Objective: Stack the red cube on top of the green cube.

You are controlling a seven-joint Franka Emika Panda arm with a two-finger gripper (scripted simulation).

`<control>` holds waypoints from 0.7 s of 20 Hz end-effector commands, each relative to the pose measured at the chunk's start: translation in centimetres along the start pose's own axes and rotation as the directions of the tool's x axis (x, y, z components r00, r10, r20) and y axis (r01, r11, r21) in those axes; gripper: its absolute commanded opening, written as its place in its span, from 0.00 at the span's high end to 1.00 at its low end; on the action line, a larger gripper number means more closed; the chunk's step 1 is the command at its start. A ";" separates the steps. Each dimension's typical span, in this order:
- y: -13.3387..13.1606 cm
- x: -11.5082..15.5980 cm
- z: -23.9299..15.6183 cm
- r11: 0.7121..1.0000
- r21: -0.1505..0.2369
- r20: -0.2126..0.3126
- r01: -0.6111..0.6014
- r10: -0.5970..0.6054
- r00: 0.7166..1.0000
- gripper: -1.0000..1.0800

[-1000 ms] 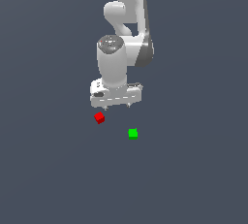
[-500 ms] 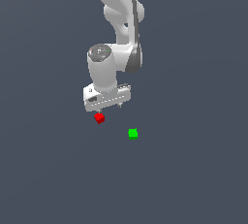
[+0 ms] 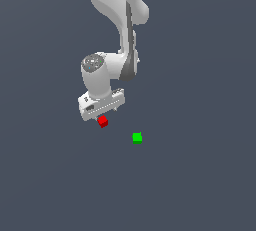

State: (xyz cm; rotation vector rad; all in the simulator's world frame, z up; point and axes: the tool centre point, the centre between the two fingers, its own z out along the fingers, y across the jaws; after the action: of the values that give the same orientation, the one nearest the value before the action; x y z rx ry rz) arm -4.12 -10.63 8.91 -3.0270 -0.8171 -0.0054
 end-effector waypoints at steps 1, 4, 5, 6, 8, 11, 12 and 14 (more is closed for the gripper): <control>0.7 -0.4 0.6 0.999 -0.001 0.001 0.038 -0.038 0.999 0.04; 1.3 -0.8 1.2 0.997 -0.003 0.003 0.072 -0.072 0.997 0.04; 1.5 -0.9 1.3 0.997 -0.003 0.004 0.081 -0.081 0.997 0.04; 1.6 -1.0 1.5 0.996 -0.003 0.004 0.089 -0.089 0.996 0.04; 1.9 -1.1 1.7 0.995 -0.004 0.005 0.102 -0.102 0.995 0.04; 2.1 -1.2 1.9 0.994 -0.004 0.005 0.113 -0.113 0.994 0.04; 2.2 -1.2 1.9 0.993 -0.004 0.005 0.114 -0.114 0.993 0.04; 2.2 -1.2 1.9 0.993 -0.004 0.005 0.114 -0.114 0.993 0.04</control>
State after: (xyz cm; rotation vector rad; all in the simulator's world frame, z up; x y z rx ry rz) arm -4.06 -13.09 7.00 -2.9820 -0.9871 0.0005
